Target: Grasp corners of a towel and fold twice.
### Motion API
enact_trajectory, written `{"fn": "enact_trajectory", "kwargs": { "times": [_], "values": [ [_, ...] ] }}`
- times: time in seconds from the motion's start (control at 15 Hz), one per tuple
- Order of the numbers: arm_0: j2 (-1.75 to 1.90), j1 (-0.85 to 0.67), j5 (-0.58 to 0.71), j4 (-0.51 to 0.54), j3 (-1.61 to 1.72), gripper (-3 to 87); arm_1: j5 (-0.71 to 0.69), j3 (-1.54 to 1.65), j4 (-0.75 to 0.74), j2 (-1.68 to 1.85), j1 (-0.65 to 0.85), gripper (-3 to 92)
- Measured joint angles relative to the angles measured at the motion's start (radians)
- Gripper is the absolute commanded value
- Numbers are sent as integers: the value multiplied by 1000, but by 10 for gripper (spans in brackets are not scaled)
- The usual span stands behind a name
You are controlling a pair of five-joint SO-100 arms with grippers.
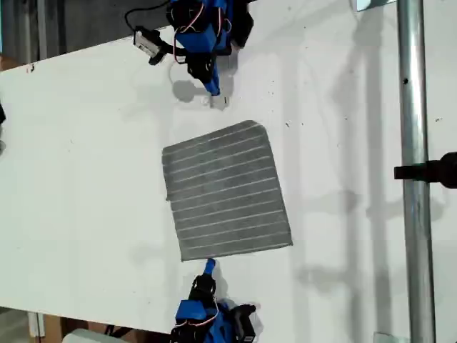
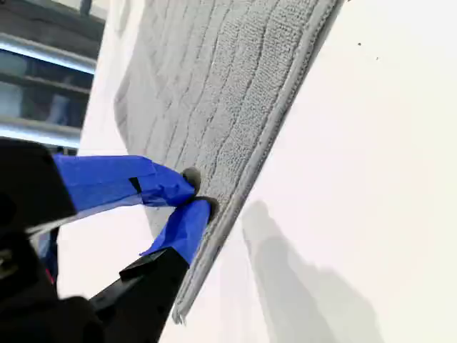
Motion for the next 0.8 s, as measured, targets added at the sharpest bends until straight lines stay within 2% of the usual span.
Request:
{"fn": "enact_trajectory", "kwargs": {
  "times": [0.07, 0.2, 0.47, 0.6, 0.8],
  "values": [
    [0, -8, -11, -6, 0, -27, 0, 0, 0, 5, 6, -2],
    [0, -147, -233, -91, 0, -27, 0, 0, 0, 6, 28, -2],
    [-2, -158, -290, -103, 2, -27, -44, -80, -46, -117, 26, -2],
    [-2, -160, -290, -103, 2, -27, -133, -272, -106, -422, 23, -2],
    [-2, -158, -290, -106, 2, -27, -407, -793, -32, -989, -57, -2]
  ]
}}
